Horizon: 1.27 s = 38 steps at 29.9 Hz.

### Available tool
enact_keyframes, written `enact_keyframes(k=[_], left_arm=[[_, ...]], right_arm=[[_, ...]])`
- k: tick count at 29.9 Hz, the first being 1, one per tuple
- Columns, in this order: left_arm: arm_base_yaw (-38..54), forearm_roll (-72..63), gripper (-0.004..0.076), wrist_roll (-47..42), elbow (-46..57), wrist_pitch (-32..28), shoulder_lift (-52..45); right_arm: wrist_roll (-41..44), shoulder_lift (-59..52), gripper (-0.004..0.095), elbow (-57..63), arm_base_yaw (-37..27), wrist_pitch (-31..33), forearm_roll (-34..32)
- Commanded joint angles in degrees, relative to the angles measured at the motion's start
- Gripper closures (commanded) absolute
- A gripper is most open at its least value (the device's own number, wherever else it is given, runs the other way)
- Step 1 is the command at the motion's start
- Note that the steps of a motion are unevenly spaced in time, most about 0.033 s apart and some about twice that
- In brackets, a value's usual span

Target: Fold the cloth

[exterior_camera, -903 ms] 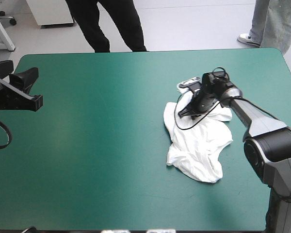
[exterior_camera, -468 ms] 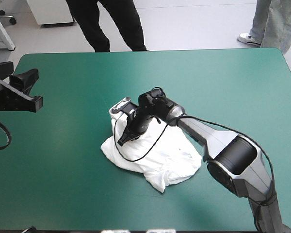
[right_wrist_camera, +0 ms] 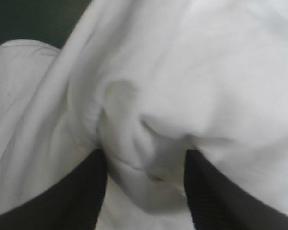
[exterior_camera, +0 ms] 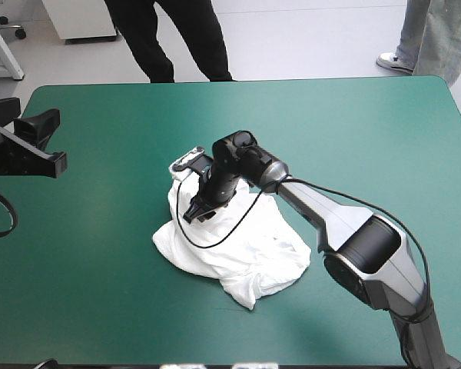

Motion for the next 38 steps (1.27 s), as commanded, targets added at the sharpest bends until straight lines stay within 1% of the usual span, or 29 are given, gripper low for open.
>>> enact_keyframes(k=[1,3,7,9,13,16,20,25,29,33,35,38], left_arm=[[0.0,1.2,0.034,-0.3,-1.0,-2.6,-0.3],[0.0,0.8,0.034,-0.3,-1.0,-2.2,-0.3],[0.0,0.3,0.034,-0.1,-0.7,2.2,0.3],[0.0,0.2,0.0339,-0.1,1.3,2.1,0.3],[0.0,0.2,0.0335,-0.1,8.0,2.1,0.8],[0.0,0.2,0.0309,-0.3,14.0,2.1,1.7],[0.0,0.6,0.0271,-0.2,21.9,2.1,3.9],[0.1,0.3,0.0265,0.0,28.7,1.9,10.2],[1.6,-0.5,0.0265,1.6,33.4,-1.6,15.9],[7.3,-8.2,0.0265,5.0,37.6,-6.8,19.6],[9.0,-12.1,0.0265,7.7,38.6,-9.4,21.1],[9.3,-12.1,0.0265,7.9,39.1,-12.3,23.2]], right_arm=[[1.7,-7.7,0.0279,-3.6,-2.8,4.2,-0.5],[2.3,-10.6,0.0299,-3.6,-3.8,5.7,-2.0],[5.3,-17.4,0.0327,-3.4,-5.2,5.7,-11.1],[6.5,-20.8,0.0327,-3.4,-6.1,5.7,-14.8],[7.7,-26.4,0.0327,-1.6,-8.1,5.7,-18.1],[8.1,-30.9,0.0327,4.7,-9.7,5.7,-20.8],[8.1,-37.1,0.0327,15.1,-11.9,5.7,-21.7],[9.1,-43.5,0.0327,25.7,-12.8,5.7,-24.5],[9.9,-47.4,0.0327,29.6,-12.8,5.7,-26.2],[10.5,-49.7,0.0327,30.4,-12.8,5.7,-27.0],[10.7,-50.3,0.0327,30.4,-12.8,5.7,-27.7],[10.9,-50.6,0.0327,30.4,-12.8,5.7,-27.7]])
